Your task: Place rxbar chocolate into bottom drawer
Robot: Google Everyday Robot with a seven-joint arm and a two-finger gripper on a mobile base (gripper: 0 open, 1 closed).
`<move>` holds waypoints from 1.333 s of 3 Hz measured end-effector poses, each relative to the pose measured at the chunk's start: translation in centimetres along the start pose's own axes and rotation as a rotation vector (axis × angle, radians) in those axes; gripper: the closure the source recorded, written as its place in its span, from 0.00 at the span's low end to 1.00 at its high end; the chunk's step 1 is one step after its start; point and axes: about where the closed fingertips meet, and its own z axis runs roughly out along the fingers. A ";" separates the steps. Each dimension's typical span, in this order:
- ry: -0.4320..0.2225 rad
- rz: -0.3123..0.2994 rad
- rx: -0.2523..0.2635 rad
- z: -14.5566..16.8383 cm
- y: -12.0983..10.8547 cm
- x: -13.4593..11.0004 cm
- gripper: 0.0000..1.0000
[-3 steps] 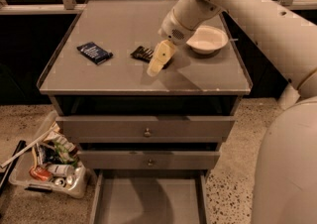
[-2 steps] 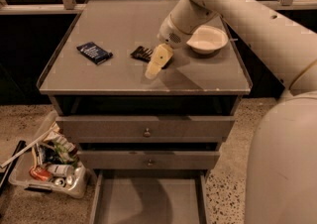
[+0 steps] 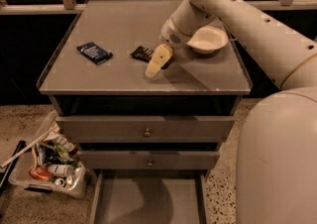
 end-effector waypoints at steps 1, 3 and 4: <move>0.000 0.000 0.000 0.0 0.0 0.0 0.19; 0.000 0.000 0.000 0.0 0.0 0.0 0.66; 0.000 0.000 0.000 0.0 0.0 0.0 0.89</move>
Offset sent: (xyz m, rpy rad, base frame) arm 0.0001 0.0001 0.0001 0.0002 -0.0002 0.0001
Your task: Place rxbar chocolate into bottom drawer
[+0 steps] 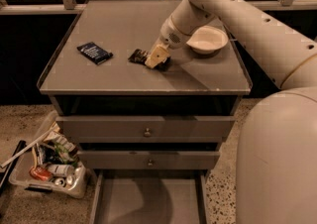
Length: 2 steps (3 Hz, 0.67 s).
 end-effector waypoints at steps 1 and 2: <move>0.000 0.000 0.000 0.0 0.0 0.0 1.00; 0.000 0.000 0.000 0.0 0.0 0.0 1.00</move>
Offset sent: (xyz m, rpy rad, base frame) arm 0.0000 0.0000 0.0000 0.0000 0.0000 0.0000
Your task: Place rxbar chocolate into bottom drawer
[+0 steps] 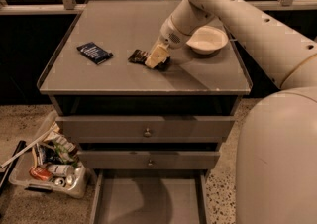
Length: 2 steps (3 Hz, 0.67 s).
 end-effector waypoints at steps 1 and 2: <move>0.011 -0.019 -0.015 -0.2 0.8 0.0 1.00; -0.017 -0.053 -0.014 -3.0 3.0 0.1 1.00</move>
Offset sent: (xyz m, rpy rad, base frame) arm -0.0779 -0.0328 0.0571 0.0295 -0.0656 0.0764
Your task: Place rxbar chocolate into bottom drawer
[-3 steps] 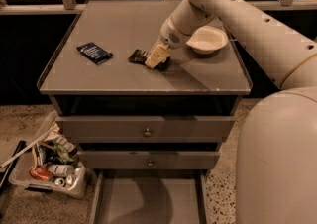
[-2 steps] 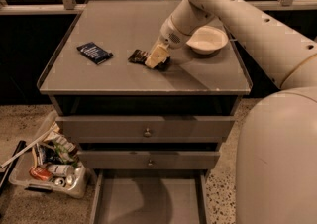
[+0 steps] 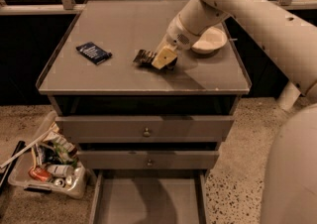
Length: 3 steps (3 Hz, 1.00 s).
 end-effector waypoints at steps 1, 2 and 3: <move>-0.040 -0.042 0.036 -4.4 3.0 0.3 1.00; -0.072 -0.053 0.071 -8.2 5.5 1.3 1.00; -0.071 -0.042 0.135 -11.2 7.9 3.2 1.00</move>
Offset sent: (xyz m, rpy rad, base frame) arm -0.1140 -0.0755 0.0851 0.0780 -0.1611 -0.0120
